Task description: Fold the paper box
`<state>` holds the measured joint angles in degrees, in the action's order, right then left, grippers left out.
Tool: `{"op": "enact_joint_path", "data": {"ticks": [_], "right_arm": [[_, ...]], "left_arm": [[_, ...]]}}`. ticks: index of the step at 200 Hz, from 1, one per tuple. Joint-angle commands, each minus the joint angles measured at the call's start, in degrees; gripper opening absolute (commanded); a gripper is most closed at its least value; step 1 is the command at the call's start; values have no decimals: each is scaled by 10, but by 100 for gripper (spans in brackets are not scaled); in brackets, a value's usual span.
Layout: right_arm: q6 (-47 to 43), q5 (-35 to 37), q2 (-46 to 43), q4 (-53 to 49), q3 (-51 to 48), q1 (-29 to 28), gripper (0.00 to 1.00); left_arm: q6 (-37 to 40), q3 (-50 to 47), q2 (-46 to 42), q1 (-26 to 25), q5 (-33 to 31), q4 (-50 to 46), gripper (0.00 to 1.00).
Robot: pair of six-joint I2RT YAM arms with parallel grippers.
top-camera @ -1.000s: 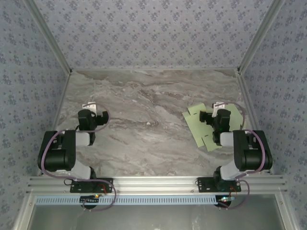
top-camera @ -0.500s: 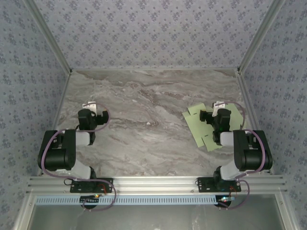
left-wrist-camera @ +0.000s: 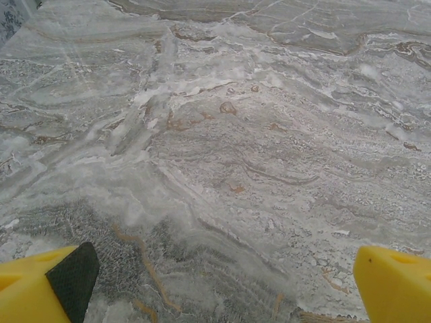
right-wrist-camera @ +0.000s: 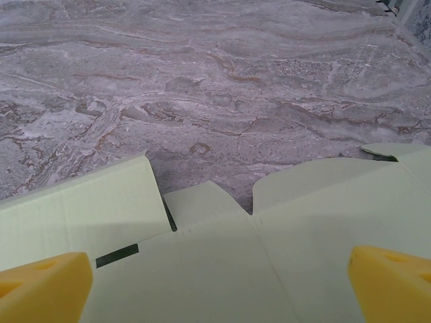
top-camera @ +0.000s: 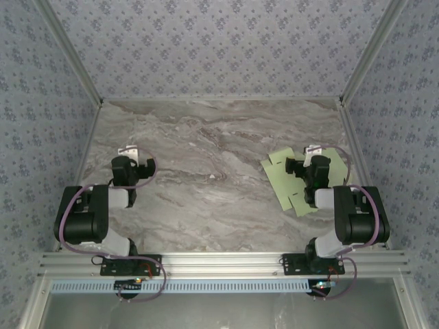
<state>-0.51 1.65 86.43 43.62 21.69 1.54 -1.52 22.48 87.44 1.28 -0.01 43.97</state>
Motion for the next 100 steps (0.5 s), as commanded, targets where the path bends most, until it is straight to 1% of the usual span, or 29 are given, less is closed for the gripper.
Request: {"op": "enact_joint_path", "data": {"ticks": [1, 24, 37, 55, 77, 88, 100], "right_arm": [[-6, -4, 7, 15, 10, 5, 100], [-8, 7, 4, 23, 6, 1, 100], [6, 38, -19, 4, 8, 2, 100], [19, 67, -79, -110, 45, 5, 100], [44, 89, -186, -204, 60, 5, 100], [65, 94, -228, -286, 88, 9, 100], [113, 111, -260, -384, 128, 16, 100]], "left_arm": [[-4, 14, 3, 7, -3, 20, 99], [-2, 15, -1, 7, 1, 14, 99], [9, 14, -43, -2, 3, -19, 99], [-26, 30, -150, -11, -34, -151, 99], [-36, 20, -268, -24, -36, -220, 99], [-40, 26, -321, -30, -33, -268, 99], [-57, 30, -372, -32, -30, -306, 99]]}}
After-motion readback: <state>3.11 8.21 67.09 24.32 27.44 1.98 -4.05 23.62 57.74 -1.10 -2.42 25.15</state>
